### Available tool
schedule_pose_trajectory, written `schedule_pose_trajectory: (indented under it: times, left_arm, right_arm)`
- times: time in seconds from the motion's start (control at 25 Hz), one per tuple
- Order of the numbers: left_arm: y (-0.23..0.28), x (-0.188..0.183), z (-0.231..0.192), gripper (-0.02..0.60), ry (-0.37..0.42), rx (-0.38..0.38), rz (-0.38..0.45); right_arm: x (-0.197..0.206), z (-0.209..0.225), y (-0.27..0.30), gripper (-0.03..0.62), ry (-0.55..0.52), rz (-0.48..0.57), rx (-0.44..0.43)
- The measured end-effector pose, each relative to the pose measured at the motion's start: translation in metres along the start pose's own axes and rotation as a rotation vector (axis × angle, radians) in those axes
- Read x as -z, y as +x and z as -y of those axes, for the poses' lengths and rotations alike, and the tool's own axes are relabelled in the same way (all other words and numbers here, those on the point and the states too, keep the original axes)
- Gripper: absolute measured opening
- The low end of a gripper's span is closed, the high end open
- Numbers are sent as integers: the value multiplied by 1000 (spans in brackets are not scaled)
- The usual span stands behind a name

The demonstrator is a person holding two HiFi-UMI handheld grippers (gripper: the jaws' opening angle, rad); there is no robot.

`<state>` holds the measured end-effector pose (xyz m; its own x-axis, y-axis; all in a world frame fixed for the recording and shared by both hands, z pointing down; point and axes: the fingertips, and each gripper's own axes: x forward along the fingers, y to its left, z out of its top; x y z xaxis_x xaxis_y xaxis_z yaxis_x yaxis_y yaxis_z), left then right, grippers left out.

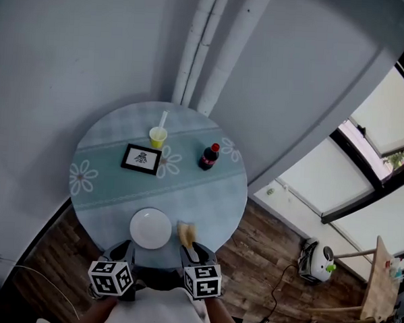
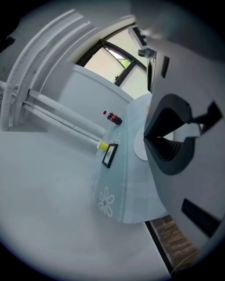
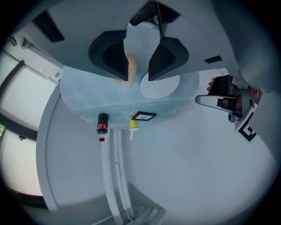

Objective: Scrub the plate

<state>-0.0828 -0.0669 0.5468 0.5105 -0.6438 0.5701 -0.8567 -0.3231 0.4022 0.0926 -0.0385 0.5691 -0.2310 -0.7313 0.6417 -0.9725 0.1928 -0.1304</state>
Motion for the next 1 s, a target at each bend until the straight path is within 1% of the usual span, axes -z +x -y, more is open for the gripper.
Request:
schedule_pose_trajectory:
  times: [0.08, 0.2, 0.24, 0.36, 0.44, 0.6, 0.68, 0.76, 0.92, 1.0]
  left_arm:
    - [3, -2, -1, 9, -21, -4, 5]
    - [7, -8, -5, 8, -62, -18, 37]
    - [7, -9, -7, 8, -58, -37, 45]
    - [8, -8, -6, 9, 19, -105, 45]
    - [10, -7, -5, 9, 31, -120, 34]
    - [13, -5, -15, 9, -20, -160, 29]
    - [13, -3, -19, 8, -44, -182, 27]
    - [12, -3, -21, 8, -57, -197, 29]
    - [11, -8, -24, 9, -66, -236, 59]
    - [13, -6, -25, 9, -83, -248, 56]
  right_arm:
    - [1, 3, 6, 135, -19, -21, -7]
    - [9, 6, 20, 166, -56, -77, -7]
    - [13, 7, 25, 167, -77, -98, -8]
    - [22, 7, 37, 167, -141, -152, -23]
    - [24, 6, 45, 167, -156, -180, -37]
    - [38, 8, 67, 172, -151, -269, -57]
    - [42, 11, 73, 172, -160, -299, -53]
    - [44, 15, 76, 170, -162, -312, -55]
    - [45, 17, 79, 169, -160, -316, -88]
    - [44, 20, 79, 139, -159, -307, -80]
